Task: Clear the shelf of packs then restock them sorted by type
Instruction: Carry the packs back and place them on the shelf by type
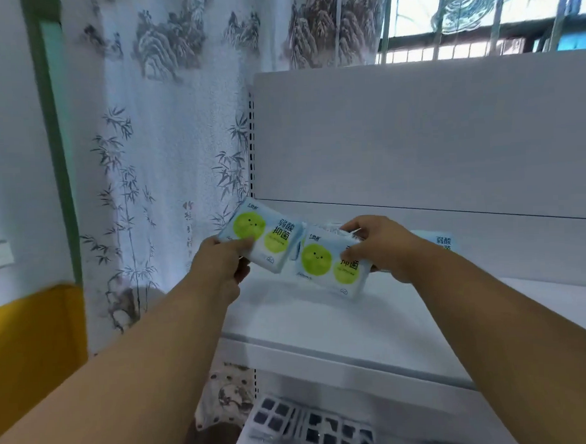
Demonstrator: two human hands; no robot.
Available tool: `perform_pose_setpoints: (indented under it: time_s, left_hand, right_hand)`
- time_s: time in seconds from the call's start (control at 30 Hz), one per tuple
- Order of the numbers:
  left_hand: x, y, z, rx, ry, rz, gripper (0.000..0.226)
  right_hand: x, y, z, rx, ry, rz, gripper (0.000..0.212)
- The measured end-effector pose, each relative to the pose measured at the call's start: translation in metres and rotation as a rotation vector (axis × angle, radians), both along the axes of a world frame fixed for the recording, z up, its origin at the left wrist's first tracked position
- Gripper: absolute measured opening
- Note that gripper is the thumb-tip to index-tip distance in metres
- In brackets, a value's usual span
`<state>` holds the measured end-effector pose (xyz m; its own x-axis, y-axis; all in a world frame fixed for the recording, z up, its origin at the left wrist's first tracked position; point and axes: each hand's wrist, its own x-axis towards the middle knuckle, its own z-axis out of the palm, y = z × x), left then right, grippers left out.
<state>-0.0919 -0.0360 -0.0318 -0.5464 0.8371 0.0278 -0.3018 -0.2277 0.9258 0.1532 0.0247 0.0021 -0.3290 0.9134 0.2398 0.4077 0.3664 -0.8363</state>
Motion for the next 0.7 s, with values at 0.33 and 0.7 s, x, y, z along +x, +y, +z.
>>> perform_pose_setpoints:
  time_s: [0.33,0.7]
  left_hand:
    - [-0.046,0.073,0.010,-0.358,1.003,-0.068,0.036]
    - [-0.063,0.140,0.000,-0.515,1.293,0.007,0.028]
  right_hand:
    - [-0.031,0.075,-0.007,0.065,-0.215,-0.082,0.034]
    - [-0.066,0.109,-0.013,0.458,-0.797,-0.309,0.038]
